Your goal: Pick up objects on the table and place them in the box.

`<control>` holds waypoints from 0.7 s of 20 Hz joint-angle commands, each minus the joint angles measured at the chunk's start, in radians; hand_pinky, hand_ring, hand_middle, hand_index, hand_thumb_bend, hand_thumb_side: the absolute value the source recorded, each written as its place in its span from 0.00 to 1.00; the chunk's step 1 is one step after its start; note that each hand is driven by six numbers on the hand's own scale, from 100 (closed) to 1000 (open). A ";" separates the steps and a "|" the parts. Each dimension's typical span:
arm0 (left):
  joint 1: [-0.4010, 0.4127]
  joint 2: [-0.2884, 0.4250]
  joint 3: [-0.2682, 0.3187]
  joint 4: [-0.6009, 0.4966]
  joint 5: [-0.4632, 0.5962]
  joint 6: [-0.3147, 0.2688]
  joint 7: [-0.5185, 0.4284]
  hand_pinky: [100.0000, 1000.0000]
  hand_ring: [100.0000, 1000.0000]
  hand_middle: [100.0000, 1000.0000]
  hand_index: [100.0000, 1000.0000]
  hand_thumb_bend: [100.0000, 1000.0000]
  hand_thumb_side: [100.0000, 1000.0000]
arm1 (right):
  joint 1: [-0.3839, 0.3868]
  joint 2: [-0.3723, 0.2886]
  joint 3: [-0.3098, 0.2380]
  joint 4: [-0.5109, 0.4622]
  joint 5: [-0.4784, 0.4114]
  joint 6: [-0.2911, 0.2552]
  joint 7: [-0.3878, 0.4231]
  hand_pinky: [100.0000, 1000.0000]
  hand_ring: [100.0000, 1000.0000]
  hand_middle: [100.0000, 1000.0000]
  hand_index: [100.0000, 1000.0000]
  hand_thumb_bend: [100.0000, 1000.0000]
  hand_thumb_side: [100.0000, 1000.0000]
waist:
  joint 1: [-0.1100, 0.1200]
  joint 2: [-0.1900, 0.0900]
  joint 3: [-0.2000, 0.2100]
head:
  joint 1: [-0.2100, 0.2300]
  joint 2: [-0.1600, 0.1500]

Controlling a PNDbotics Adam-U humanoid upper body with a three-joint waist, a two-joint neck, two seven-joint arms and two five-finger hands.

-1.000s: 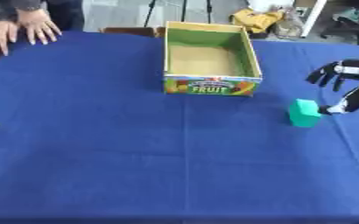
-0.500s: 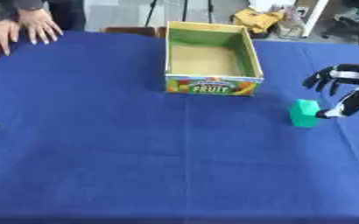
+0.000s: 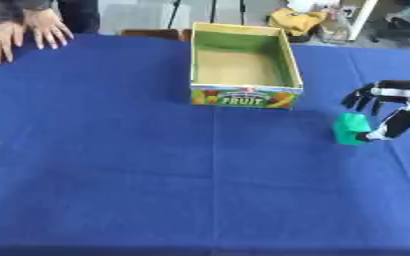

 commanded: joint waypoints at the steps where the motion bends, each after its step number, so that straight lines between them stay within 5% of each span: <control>1: -0.010 0.020 0.007 -0.016 0.002 -0.004 -0.001 0.62 0.82 0.69 0.74 0.58 0.67 | -0.017 -0.020 -0.005 0.006 0.021 -0.007 -0.001 0.61 0.77 0.78 0.89 0.37 0.07 | 0.004 -0.010 0.001 | -0.002 -0.005; 14: -0.013 0.016 0.006 -0.016 0.003 -0.004 -0.001 0.62 0.81 0.69 0.74 0.58 0.67 | -0.010 0.013 0.002 0.031 0.044 -0.008 -0.001 0.57 0.71 0.71 0.87 0.35 0.06 | 0.008 -0.006 0.004 | -0.004 -0.008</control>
